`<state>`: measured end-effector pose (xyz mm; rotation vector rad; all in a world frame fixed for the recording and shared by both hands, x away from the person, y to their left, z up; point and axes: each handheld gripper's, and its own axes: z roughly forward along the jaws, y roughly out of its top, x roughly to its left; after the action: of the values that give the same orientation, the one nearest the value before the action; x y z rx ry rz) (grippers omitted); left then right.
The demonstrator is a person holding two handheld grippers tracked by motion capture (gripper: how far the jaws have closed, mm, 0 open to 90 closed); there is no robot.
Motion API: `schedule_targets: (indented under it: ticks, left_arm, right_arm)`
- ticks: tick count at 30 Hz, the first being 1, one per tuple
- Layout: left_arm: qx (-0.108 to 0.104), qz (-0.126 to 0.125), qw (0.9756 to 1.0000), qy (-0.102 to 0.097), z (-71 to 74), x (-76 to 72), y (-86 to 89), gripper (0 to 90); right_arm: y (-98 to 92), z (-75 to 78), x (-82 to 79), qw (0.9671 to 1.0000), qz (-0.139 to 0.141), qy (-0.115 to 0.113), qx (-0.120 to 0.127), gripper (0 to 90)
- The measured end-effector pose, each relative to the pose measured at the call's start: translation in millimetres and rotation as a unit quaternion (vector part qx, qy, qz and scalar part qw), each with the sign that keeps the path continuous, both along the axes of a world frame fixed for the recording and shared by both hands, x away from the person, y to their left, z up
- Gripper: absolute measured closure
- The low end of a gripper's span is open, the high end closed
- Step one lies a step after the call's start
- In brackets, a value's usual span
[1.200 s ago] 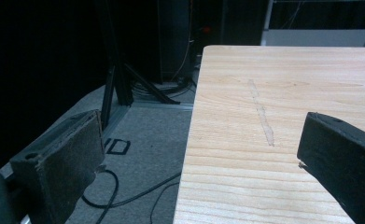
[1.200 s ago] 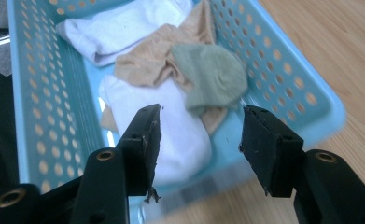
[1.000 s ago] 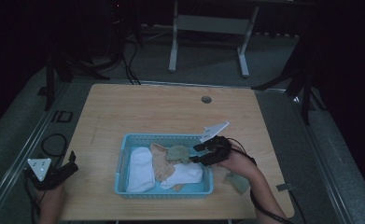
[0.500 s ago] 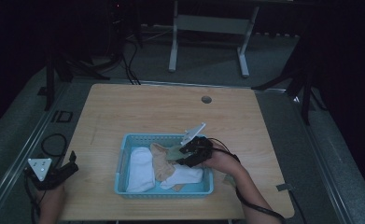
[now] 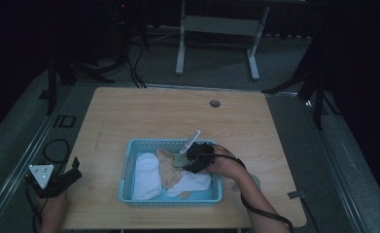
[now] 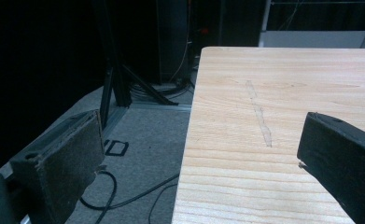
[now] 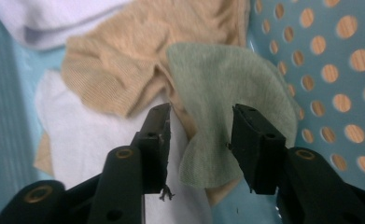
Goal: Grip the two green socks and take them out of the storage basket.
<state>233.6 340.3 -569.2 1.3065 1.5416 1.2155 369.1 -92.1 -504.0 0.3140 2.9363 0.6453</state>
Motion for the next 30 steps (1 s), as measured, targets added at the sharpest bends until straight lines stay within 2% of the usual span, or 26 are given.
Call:
schedule_targets:
  ticks: [2,3,4,5,7,12,21,26,30]
  left_arm:
    - [0.000,0.000,1.0000,0.000,0.0,0.0,0.0,0.7]
    - [0.000,0.000,1.0000,0.000,0.0,0.0,0.0,0.7]
    - [0.000,0.000,1.0000,0.000,0.0,0.0,0.0,0.7]
    - [0.000,0.000,1.0000,0.000,0.0,0.0,0.0,0.7]
    - [-0.001,0.001,1.0000,0.000,0.0,0.1,0.1,0.7]
    - [-0.001,0.001,1.0000,0.000,0.0,0.1,0.1,0.7]
    - [-0.001,0.002,1.0000,0.000,0.0,0.1,0.0,0.7]
    - [-0.001,0.002,1.0000,0.001,0.0,0.3,-0.1,0.8]
    - [-0.001,0.002,1.0000,0.001,0.0,0.3,-0.1,0.8]
  right_arm:
    - [3.0,-1.8,-1.3,0.9998,-0.002,-0.011,-0.019,65.3]
    - [3.0,-1.8,-1.3,0.9998,-0.002,-0.011,-0.019,65.3]
    - [4.3,-3.2,-2.0,0.9995,0.000,-0.015,-0.029,78.1]
    - [4.3,-3.2,-2.0,0.9995,0.000,-0.015,-0.029,78.1]
    - [4.5,-3.2,-2.5,0.9994,0.004,-0.014,-0.032,84.0]
    - [1.1,0.3,-5.3,0.9998,0.014,-0.008,-0.014,85.6]
    - [-9.5,13.9,-7.5,0.9996,0.007,-0.013,0.025,85.6]
    - [-16.3,23.7,-12.2,0.9984,0.010,-0.018,0.053,85.7]
    - [-21.0,33.8,-16.2,0.9975,0.014,-0.022,0.066,85.7]
